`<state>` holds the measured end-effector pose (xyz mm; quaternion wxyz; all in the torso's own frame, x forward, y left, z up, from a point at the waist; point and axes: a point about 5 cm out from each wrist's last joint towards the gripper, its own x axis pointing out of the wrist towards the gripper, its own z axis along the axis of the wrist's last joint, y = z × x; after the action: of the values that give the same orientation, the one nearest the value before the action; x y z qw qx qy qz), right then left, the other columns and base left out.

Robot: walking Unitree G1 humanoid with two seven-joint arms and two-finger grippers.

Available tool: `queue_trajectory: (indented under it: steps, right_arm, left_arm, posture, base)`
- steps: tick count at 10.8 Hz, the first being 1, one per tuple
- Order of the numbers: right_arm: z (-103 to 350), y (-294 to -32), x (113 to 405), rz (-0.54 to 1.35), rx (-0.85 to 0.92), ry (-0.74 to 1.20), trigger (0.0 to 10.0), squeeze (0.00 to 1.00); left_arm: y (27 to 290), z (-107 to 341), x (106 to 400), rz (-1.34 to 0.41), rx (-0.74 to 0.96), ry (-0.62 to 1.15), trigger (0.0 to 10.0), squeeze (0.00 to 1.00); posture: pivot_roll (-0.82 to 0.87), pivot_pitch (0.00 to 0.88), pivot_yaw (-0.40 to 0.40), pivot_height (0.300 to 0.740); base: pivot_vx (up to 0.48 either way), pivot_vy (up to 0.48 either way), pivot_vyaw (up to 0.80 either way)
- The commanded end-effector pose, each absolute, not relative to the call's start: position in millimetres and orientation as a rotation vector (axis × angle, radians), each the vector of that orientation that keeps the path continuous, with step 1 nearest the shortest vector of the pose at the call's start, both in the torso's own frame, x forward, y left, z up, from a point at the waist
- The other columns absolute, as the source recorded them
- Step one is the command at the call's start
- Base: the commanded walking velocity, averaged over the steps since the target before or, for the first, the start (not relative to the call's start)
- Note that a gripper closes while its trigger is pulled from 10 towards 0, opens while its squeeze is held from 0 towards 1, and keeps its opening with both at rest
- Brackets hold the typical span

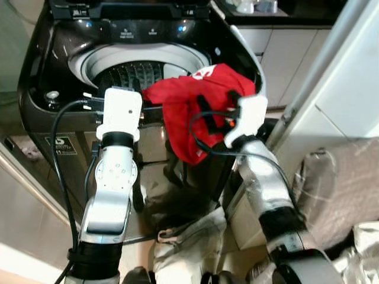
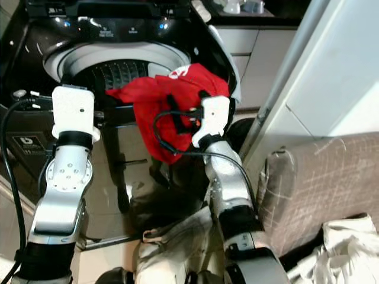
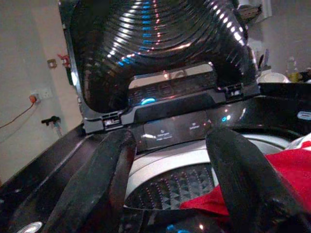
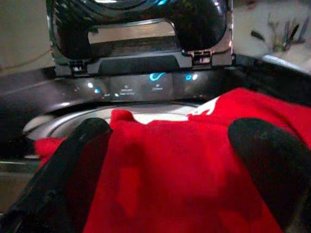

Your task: Clothes washing

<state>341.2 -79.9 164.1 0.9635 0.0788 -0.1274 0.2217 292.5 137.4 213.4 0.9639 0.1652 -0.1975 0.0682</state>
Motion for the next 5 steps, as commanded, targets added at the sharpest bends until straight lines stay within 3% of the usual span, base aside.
queue_trajectory:
  steps: [1, 5]
  right_arm:
    - [163, -80, 339, 0.472, 0.179, -0.234, 10.0, 0.0]
    - [122, -67, 350, 0.518, 0.163, 0.055, 10.0, 0.0]
  left_arm:
    - [132, 217, 293, 0.111, 0.326, -0.418, 10.0, 0.0]
    - [137, 201, 288, 0.056, 0.346, -0.299, 10.0, 0.0]
  posture:
    - [-0.04, 0.056, -0.033, 0.731]
    - [0.01, 0.079, -0.038, 0.731]
  base:
    - [0.0, 0.0, 0.0]
    - [0.0, 0.0, 0.0]
